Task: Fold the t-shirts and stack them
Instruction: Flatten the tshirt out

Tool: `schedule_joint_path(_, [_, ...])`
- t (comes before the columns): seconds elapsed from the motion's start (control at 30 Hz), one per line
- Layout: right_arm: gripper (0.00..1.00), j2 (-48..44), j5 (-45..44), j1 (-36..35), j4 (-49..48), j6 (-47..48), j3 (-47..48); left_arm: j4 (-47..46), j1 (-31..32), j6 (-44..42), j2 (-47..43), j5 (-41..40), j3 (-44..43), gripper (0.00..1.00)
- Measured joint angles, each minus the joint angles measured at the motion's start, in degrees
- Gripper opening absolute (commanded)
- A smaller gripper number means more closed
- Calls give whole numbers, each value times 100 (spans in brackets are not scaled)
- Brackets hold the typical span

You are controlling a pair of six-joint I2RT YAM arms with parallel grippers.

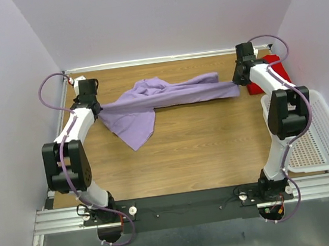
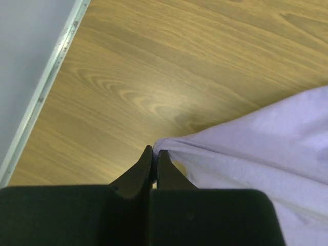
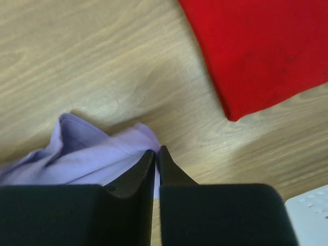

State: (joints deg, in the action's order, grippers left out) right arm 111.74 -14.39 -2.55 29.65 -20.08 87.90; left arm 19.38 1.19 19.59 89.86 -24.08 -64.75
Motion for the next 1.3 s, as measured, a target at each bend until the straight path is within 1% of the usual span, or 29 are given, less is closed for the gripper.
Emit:
schedule_joint_path(0.03, [27,0,4,7,26,-9,70,-39,-66,15,157,59,-66,11])
schedule_joint_path(0.1, [38,0,15,13,37,-28,131,-125,-129,63,439,170,-205,23])
schedule_joint_path(0.13, [48,0,48,26,46,-70,136,-190,-153,76,577,275,-295,34])
schedule_joint_path(0.17, [52,0,59,31,55,-55,136,-256,-162,107,673,356,-372,41])
schedule_joint_path(0.2, [55,0,111,44,74,-81,129,-297,-162,111,739,407,-431,57])
schedule_joint_path(0.23, [56,0,186,44,98,-98,116,-306,-162,151,761,448,-472,64])
schedule_joint_path(0.27, [58,-13,243,44,109,-94,90,-372,-155,142,767,485,-531,69])
schedule_joint_path(0.33, [58,-61,411,42,138,-90,11,-446,-155,155,708,525,-562,77])
schedule_joint_path(0.4, [58,-164,627,9,157,-85,-109,-509,-63,153,472,551,-479,77])
schedule_joint_path(0.47, [58,-361,846,-74,177,-76,-317,-592,48,162,101,560,-175,72])
schedule_joint_path(0.5, [58,-461,898,-149,175,-68,-417,-608,136,190,-190,573,94,72])
schedule_joint_path(0.63, [58,-931,1211,-820,144,-37,-785,-426,507,378,-1161,723,1062,71])
schedule_joint_path(0.73, [58,-1152,1432,-1397,98,-44,-1027,-205,1032,702,-1547,828,1668,72])
schedule_joint_path(0.77, [59,-1215,1508,-1576,83,-48,-1137,-85,1276,846,-1598,870,1810,72])
schedule_joint_path(0.87, [61,-1298,1652,-1825,70,-83,-1373,98,1803,1176,-1602,992,2076,72])
schedule_joint_path(1.0, [66,-1364,1797,-1891,61,-92,-1694,308,2006,1515,-1517,997,2253,71])
schedule_joint_path(1.3, [70,-1744,2046,-1888,61,-79,-2083,350,2347,1891,-883,951,2240,72])
